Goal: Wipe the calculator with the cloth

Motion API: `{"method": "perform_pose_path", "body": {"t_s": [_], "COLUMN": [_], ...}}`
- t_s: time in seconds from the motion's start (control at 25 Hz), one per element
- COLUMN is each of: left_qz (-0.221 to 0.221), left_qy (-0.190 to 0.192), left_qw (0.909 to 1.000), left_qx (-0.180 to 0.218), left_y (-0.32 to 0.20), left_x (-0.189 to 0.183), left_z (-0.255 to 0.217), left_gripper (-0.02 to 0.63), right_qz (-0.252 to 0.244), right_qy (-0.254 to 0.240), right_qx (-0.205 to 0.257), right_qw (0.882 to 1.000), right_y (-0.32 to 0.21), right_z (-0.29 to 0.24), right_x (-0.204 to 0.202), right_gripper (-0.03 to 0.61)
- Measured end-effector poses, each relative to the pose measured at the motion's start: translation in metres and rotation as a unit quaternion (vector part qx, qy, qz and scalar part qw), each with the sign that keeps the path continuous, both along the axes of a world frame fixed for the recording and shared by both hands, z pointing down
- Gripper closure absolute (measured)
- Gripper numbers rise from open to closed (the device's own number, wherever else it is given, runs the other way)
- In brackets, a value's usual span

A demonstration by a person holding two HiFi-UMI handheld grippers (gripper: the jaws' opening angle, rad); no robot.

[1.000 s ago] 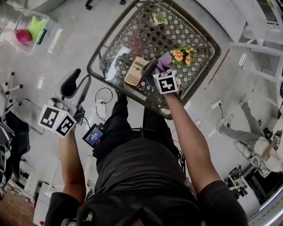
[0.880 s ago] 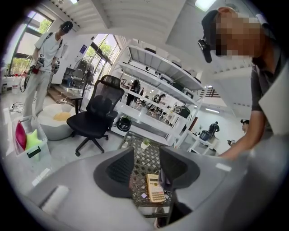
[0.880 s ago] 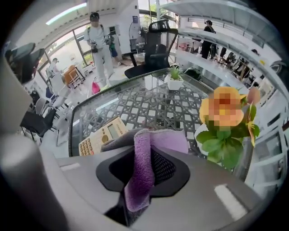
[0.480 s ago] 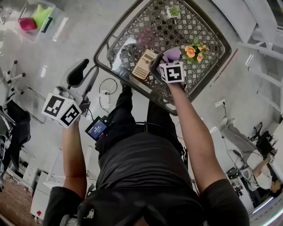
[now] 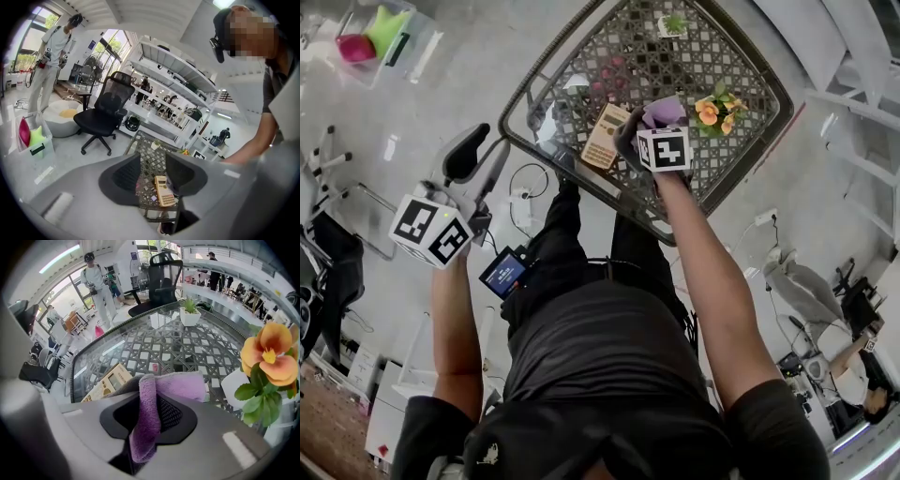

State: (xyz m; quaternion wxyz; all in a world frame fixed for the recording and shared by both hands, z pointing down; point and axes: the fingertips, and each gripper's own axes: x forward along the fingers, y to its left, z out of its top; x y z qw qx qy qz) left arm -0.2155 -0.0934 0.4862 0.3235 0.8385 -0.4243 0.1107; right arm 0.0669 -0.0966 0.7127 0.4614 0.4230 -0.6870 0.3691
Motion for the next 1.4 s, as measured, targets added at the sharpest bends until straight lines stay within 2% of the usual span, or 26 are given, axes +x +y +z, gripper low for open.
{"method": "perform_pose_path", "body": {"t_s": [0.36, 0.76, 1.2, 1.4], "left_qz": [0.011, 0.012, 0.024, 0.029], "left_qy": [0.002, 0.004, 0.001, 0.003], "left_qw": [0.9999, 0.9999, 0.9997, 0.9995], "left_qx": [-0.005, -0.001, -0.005, -0.007], "left_y": [-0.004, 0.010, 0.014, 0.012], "left_x": [0.012, 0.017, 0.024, 0.030], "left_z": [-0.002, -0.003, 0.003, 0.007], "left_gripper": [0.396, 0.396, 0.396, 0.396], "right_qz": [-0.010, 0.008, -0.012, -0.027], "right_qy": [-0.019, -0.085, -0.061, -0.051], "right_qx": [-0.002, 0.027, -0.019, -0.022], "right_qw": [1.000, 0.996, 0.998, 0.998], "right_y": [-0.015, -0.024, 0.019, 0.031], "right_z": [-0.003, -0.032, -0.002, -0.001], "right_x": [-0.022, -0.051, -0.035, -0.028], "right_gripper": [0.503, 0.503, 0.503, 0.503]}}
